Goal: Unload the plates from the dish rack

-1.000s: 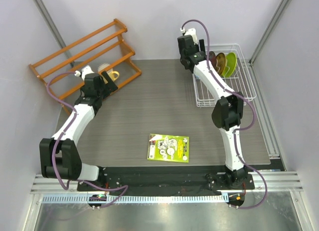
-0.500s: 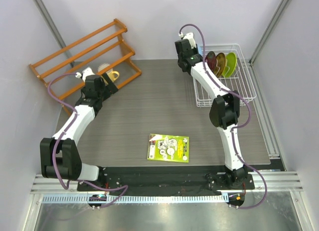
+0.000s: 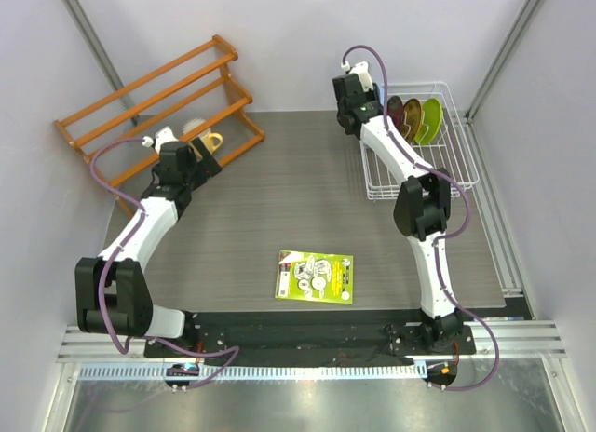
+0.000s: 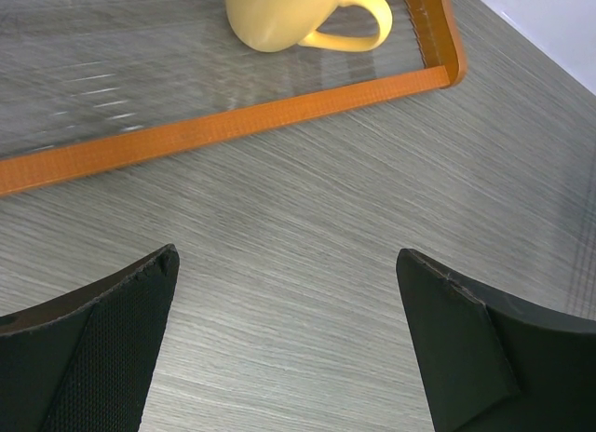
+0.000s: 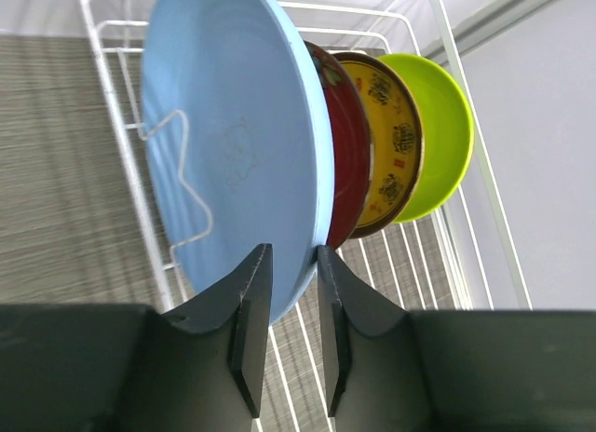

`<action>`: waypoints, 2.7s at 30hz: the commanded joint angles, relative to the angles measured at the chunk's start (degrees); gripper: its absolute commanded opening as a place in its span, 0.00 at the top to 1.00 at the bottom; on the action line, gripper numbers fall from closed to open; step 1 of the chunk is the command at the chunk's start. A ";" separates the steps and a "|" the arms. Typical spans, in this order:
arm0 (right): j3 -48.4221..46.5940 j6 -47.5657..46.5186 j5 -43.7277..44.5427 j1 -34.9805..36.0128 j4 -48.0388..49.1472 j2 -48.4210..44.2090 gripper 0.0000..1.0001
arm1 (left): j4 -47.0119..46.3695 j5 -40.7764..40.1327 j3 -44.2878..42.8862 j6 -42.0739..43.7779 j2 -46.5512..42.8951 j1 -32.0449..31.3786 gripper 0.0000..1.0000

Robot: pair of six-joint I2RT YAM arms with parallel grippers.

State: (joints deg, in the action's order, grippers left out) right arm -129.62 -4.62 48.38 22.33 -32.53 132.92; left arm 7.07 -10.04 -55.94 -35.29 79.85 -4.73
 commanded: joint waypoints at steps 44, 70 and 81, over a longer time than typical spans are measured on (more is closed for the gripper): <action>7.63 1.53 1.21 3.86 4.51 -24.81 0.99 | -9.07 12.58 -0.57 0.66 0.91 -1.24 0.01; 44.28 32.48 -51.01 6.41 18.99 -36.86 0.99 | -59.08 44.32 11.91 -26.23 18.05 -1.77 0.07; 47.97 36.70 -55.32 6.41 22.25 -37.30 0.99 | -77.38 46.25 12.96 -34.76 25.79 -2.47 0.47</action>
State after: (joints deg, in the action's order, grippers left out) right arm -82.02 29.19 -4.43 28.53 -15.64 99.61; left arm -59.57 33.98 -42.85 -66.41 104.09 -6.81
